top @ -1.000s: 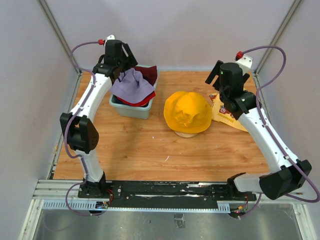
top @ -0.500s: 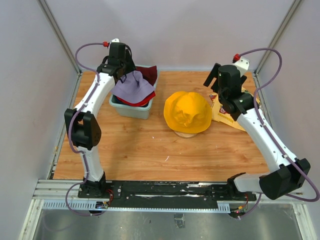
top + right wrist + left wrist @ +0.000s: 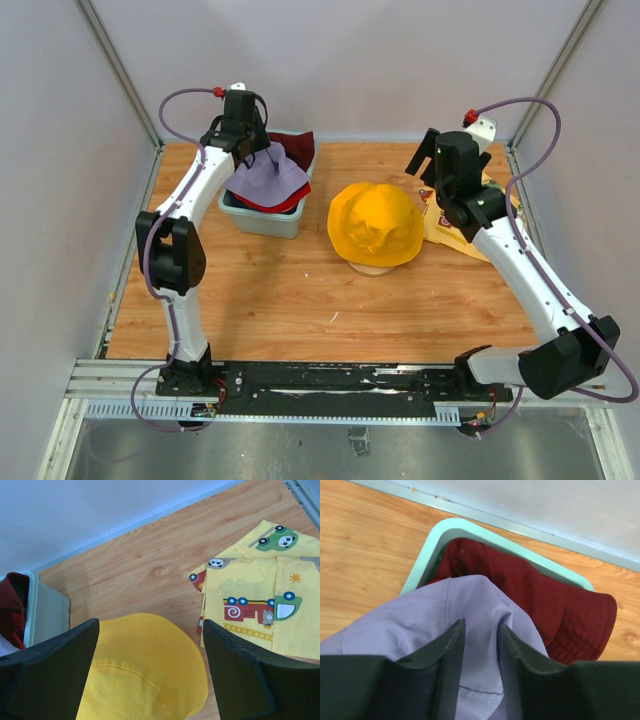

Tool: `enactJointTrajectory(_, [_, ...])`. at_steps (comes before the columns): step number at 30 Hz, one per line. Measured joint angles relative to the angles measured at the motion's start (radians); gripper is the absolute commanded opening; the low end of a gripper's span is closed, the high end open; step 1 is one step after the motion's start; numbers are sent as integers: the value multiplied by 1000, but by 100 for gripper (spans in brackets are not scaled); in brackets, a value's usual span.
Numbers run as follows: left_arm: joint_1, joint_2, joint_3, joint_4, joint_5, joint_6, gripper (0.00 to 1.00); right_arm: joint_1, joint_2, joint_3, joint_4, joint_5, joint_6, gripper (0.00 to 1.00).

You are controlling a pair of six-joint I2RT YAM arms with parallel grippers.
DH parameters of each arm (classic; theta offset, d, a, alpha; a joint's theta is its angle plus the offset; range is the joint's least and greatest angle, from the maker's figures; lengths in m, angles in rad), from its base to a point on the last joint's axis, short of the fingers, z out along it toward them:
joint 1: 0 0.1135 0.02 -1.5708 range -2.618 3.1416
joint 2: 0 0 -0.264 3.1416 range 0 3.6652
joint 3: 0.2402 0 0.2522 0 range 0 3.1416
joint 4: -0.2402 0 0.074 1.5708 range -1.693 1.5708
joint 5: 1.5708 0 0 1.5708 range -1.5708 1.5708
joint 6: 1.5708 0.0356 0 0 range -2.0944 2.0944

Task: Stack the hats

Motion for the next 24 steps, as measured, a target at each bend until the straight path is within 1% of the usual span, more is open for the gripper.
enactJointTrajectory(1, [0, 2, 0, 5, 0, -1, 21, 0, 0, 0, 0, 0, 0, 85])
enactJointTrajectory(3, [0, 6, 0, 13, 2, 10, 12, 0, 1, 0, 0, 0, 0, 85])
enactJointTrajectory(7, [-2, 8, -3, 32, 5, 18, 1, 0, 8, 0, 0, -2, 0, 85])
enactJointTrajectory(19, [-2, 5, -3, 60, 7, 28, 0, 4, 13, -1, 0, -3, 0, 85])
enactJointTrajectory(24, [-2, -29, -5, 66, 8, 28, 0, 5, 16, 0, 0, -3, 0, 85])
